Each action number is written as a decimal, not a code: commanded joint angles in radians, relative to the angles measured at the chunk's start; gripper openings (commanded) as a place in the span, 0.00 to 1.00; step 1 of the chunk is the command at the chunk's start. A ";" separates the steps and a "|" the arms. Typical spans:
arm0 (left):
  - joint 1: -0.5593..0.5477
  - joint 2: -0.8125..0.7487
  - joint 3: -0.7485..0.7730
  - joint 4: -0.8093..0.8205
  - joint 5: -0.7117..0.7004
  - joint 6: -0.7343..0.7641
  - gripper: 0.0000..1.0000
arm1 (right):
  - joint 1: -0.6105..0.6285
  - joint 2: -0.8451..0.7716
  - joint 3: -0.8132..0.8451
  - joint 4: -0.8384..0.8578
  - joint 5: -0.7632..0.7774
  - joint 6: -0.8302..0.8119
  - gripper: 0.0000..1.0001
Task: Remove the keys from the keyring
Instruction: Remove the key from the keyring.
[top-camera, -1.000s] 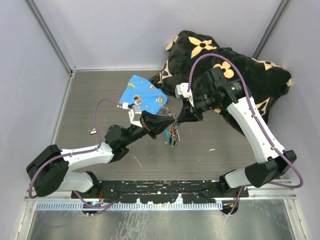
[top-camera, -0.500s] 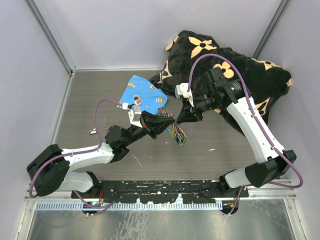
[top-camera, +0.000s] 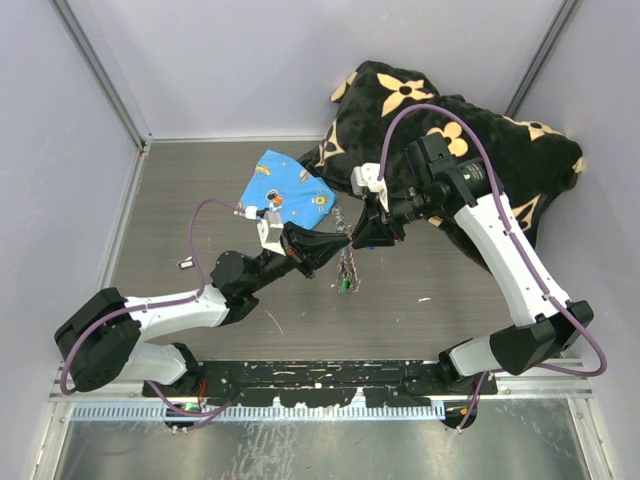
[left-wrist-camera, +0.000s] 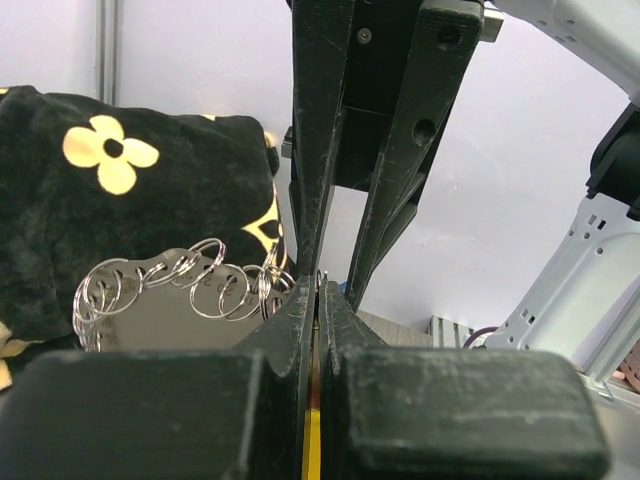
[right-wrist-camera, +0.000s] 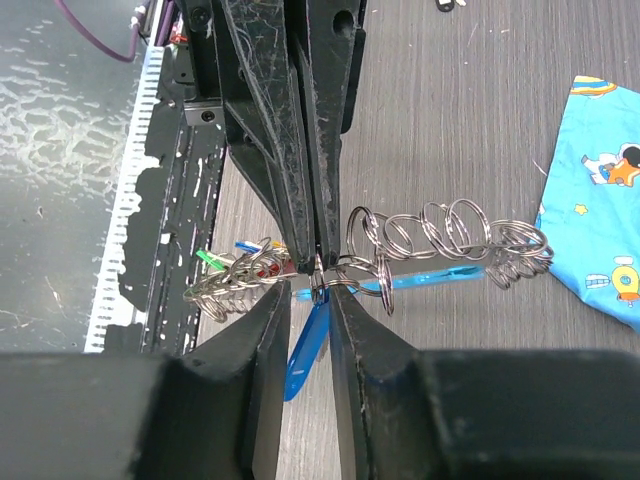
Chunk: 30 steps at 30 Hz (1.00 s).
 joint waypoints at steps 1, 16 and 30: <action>-0.002 -0.013 0.004 0.109 -0.022 -0.003 0.00 | -0.001 -0.022 0.028 0.015 -0.066 0.022 0.26; 0.002 -0.111 -0.027 -0.037 -0.001 0.040 0.22 | -0.001 0.003 0.092 -0.035 0.065 -0.020 0.04; 0.018 -0.396 0.026 -0.716 0.060 0.240 0.58 | 0.149 0.069 0.194 -0.168 0.465 -0.063 0.02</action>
